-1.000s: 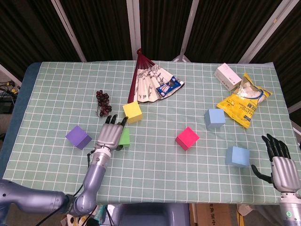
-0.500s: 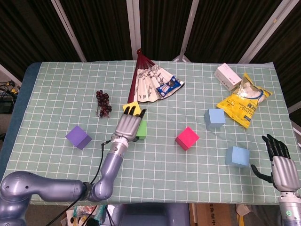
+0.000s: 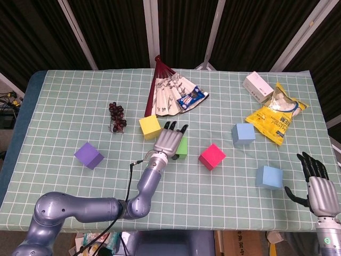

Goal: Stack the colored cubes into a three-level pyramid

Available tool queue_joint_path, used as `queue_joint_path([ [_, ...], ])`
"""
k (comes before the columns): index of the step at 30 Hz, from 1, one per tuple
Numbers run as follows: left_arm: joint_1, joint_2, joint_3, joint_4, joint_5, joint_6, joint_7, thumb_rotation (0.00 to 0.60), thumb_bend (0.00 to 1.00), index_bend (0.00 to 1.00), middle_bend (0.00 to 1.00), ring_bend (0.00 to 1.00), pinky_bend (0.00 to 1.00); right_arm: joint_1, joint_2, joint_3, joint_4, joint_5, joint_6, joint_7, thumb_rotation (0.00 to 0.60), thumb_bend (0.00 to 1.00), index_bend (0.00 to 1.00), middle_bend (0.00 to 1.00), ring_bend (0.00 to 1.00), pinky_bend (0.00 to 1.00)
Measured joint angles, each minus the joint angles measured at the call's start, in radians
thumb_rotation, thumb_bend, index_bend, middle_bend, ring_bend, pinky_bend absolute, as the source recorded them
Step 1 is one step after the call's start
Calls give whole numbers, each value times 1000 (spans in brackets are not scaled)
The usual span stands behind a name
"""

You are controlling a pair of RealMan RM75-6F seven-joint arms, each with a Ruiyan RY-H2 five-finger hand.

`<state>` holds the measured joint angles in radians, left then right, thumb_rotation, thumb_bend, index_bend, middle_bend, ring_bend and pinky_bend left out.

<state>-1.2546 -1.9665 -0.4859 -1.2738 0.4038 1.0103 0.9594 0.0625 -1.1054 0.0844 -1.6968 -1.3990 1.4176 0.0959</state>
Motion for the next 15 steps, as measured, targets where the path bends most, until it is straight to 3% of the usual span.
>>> queue_joint_path([
  [15, -51, -16, -2, 48, -42, 7, -5, 600, 324, 11, 373, 16, 0, -4, 4, -2, -2, -5, 5, 5, 600, 299, 0, 0, 0, 0],
])
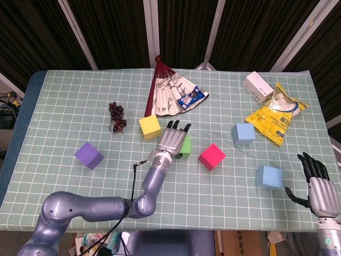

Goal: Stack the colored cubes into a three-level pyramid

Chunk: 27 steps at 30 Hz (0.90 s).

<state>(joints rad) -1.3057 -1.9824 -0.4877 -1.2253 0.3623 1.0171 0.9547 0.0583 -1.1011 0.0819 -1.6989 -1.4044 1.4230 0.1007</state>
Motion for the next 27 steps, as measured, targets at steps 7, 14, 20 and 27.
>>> queue_joint_path([
  [7, -3, 7, 1, 4, -3, -4, -15, 600, 325, 11, 373, 16, 0, 0, -1, -1, -1, -2, 0, -5, 600, 299, 0, 0, 0, 0],
  [14, -12, 1, 3, 23, -5, -8, -26, 600, 324, 11, 364, 16, 0, -1, -1, -1, -1, -2, 1, -5, 600, 300, 0, 0, 0, 0],
  [20, -19, -2, 10, 40, -22, -9, -19, 600, 323, 10, 346, 16, 0, -1, 0, -2, -1, -3, 1, -3, 600, 300, 0, 0, 0, 0],
  [27, -21, 0, 16, 42, -20, -4, -21, 600, 209, 0, 144, 9, 0, -1, 1, -3, -1, -7, 2, -2, 600, 299, 0, 0, 0, 0],
])
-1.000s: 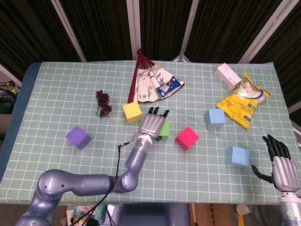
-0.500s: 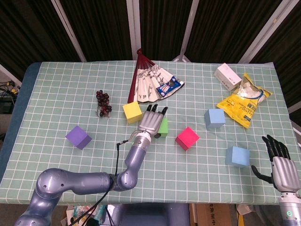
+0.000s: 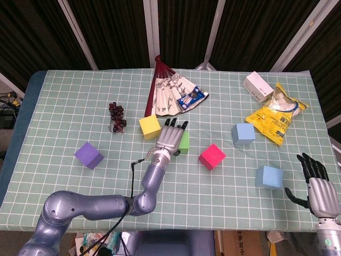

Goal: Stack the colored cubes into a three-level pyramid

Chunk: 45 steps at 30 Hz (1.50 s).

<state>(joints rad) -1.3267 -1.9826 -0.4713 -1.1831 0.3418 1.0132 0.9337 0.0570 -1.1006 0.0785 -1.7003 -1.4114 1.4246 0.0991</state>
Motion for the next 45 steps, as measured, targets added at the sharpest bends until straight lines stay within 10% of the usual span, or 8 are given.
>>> queue_joint_path([
  [27, 100, 175, 15, -262, 31, 240, 19, 600, 168, 0, 129, 5, 0, -2, 1, -6, -2, -14, 4, 5, 600, 300, 0, 0, 0, 0],
  [45, 122, 149, 11, -112, -75, 220, 53, 600, 168, 0, 228, 5, 0, -1, 3, -5, -3, -11, 0, 12, 600, 299, 0, 0, 0, 0],
])
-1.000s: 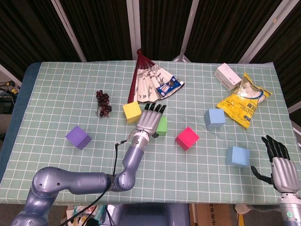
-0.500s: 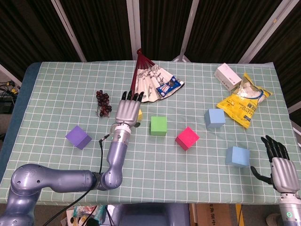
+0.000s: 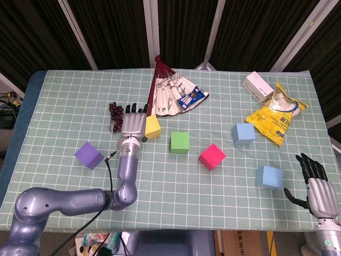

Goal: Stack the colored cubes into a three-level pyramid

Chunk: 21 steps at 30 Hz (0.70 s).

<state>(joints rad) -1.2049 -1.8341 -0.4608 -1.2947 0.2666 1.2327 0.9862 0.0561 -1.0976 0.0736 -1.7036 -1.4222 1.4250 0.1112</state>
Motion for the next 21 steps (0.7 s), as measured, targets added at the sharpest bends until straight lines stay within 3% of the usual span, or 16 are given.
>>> queue_joint_path([
  [9, -17, -54, -19, 101, -7, -39, -7, 600, 168, 0, 187, 6, 0, 0, 1, -1, -1, -2, -1, 4, 600, 299, 0, 0, 0, 0],
  [21, -39, -113, -55, 197, -7, -85, -34, 600, 201, 0, 203, 6, 0, -3, 7, -2, -3, 0, 1, 12, 600, 299, 0, 0, 0, 0],
])
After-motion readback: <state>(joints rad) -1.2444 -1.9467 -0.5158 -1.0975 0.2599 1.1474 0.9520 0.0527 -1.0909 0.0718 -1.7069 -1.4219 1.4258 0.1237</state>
